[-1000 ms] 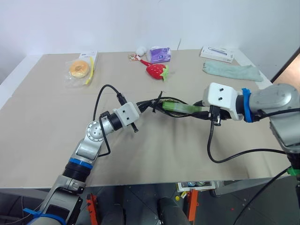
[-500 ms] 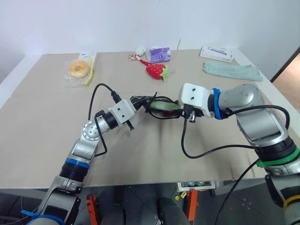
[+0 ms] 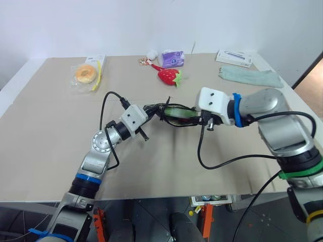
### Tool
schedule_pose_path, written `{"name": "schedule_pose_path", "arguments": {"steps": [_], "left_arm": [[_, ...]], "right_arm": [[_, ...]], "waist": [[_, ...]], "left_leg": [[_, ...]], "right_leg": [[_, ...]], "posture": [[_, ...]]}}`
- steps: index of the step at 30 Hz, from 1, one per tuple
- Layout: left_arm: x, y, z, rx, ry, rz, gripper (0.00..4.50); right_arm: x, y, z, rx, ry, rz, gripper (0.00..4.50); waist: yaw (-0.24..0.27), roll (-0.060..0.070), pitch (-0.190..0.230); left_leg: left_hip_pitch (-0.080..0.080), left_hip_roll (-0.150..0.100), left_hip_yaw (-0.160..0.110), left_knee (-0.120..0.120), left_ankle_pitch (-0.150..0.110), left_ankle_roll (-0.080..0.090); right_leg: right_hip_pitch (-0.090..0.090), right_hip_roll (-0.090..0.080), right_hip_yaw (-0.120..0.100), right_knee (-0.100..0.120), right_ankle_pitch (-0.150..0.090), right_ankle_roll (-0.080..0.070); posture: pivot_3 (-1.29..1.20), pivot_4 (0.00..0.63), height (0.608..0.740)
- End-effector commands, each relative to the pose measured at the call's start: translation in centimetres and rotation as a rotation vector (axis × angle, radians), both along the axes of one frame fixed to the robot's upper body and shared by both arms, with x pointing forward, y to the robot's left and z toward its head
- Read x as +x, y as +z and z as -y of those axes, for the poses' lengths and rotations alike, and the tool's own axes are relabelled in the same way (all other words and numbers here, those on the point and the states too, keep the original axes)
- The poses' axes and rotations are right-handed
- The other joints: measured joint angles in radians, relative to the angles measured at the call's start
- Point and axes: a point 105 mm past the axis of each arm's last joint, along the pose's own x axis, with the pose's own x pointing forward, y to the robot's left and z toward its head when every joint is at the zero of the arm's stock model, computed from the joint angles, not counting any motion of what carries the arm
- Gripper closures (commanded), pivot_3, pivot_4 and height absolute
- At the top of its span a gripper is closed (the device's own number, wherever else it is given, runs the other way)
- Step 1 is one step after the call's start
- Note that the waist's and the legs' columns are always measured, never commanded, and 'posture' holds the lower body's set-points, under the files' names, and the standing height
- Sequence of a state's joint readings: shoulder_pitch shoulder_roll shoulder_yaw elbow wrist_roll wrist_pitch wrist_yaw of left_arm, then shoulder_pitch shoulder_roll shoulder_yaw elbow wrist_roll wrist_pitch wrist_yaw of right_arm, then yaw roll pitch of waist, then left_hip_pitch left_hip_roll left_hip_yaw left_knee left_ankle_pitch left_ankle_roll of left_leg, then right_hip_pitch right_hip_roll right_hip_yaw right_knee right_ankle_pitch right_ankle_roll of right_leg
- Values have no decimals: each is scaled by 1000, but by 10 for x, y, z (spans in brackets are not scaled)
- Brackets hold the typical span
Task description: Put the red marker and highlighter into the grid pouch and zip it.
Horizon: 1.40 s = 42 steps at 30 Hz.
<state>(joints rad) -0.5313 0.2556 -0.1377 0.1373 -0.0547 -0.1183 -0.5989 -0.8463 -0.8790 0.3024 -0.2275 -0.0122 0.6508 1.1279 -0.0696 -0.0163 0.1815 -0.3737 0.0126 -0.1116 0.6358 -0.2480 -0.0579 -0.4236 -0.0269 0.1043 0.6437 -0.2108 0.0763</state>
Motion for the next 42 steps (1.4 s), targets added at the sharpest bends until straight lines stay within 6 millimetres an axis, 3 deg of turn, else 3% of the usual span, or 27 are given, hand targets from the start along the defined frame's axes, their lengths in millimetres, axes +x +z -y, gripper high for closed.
{"name": "schedule_pose_path", "arguments": {"steps": [1,10,16,19,27,36,42], "left_arm": [[-3,16,-3,-49,-7,26,4500],[-11,13,8,2,-57,43,4500],[-17,12,13,13,-83,40,4500],[-17,12,14,14,-86,40,4500],[-16,13,13,16,-82,42,4500],[-13,16,11,0,-70,43,4500],[-9,16,7,-37,-50,18,4500]], "right_arm": [[-9,11,2,-27,9,28,3524],[-11,11,-16,-3,22,23,3524],[-2,11,-24,-19,-7,56,3524],[13,7,-14,-153,-70,143,3524],[-7,14,-54,12,95,79,3524],[-2,20,-55,78,102,118,3524],[-13,27,-42,109,110,67,590]], "waist": [[0,0,0],[-4,0,0],[-3,0,0],[-3,0,0],[-3,-1,0],[-3,-1,0],[-2,-1,1]], "left_leg": [[0,0,0,0,0,0],[1,1,0,0,0,0],[0,0,0,0,0,0],[0,1,0,0,0,0],[0,1,0,0,0,0],[0,0,0,0,0,0],[-1,0,-1,0,0,0]], "right_leg": [[0,0,0,0,0,0],[0,1,0,0,1,0],[0,1,0,0,0,-1],[0,1,0,0,0,-1],[-1,1,0,0,0,-1],[-1,0,0,0,0,-1],[-1,0,-1,0,0,-1]], "posture": [[0,150,740],[0,150,740],[0,150,740],[0,150,740],[0,150,740],[0,150,740],[0,150,740]]}}
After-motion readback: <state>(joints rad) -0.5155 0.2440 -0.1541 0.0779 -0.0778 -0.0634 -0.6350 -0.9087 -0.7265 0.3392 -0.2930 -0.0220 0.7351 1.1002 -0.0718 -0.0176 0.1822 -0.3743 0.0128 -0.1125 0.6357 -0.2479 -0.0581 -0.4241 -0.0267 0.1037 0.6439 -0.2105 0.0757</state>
